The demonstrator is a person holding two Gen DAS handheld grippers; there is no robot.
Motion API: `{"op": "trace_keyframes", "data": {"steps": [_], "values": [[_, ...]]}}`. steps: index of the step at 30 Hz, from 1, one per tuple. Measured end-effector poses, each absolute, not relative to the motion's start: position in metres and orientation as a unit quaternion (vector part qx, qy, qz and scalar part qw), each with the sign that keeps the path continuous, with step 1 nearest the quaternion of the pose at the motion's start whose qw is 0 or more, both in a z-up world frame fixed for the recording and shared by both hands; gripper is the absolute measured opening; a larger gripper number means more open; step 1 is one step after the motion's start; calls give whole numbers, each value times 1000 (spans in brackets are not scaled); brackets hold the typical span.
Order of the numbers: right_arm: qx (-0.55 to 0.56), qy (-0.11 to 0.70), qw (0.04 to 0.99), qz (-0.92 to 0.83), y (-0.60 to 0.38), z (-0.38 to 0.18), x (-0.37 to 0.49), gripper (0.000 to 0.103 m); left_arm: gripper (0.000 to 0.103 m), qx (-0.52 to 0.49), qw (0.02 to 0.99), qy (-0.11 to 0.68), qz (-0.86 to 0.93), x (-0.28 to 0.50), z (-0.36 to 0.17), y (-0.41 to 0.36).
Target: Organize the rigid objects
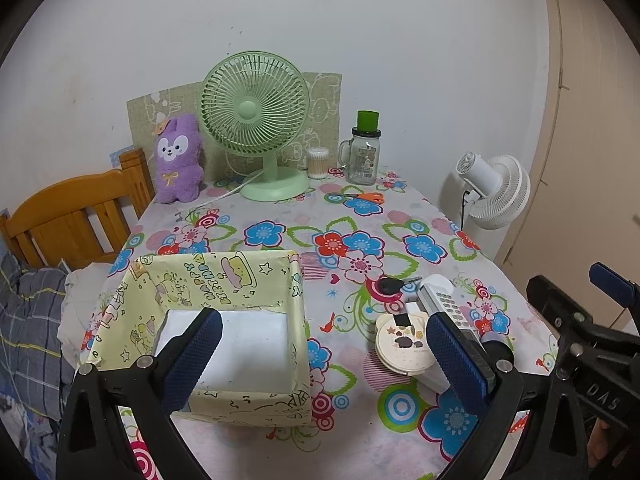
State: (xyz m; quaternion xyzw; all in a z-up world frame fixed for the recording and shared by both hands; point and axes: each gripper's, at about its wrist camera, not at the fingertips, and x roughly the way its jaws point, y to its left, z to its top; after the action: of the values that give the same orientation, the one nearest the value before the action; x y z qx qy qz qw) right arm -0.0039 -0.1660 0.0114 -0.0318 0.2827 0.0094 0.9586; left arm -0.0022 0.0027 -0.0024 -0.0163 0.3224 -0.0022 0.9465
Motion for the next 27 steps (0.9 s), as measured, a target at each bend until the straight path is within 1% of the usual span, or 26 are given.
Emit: {"op": "trace_keyframes", "data": {"steps": [6,14,27], "values": [[-20,285,958,20,-166,11,-2,97,103,-17,946,322,-3,-2,-2,5],[-9,283,959,29,-171,11,-2,94,103,-14,946,323,-3,-1,-2,4],[9,290,956,36,-180,10,3,92,102,0,945,326,-5,7,-9,-11]]}}
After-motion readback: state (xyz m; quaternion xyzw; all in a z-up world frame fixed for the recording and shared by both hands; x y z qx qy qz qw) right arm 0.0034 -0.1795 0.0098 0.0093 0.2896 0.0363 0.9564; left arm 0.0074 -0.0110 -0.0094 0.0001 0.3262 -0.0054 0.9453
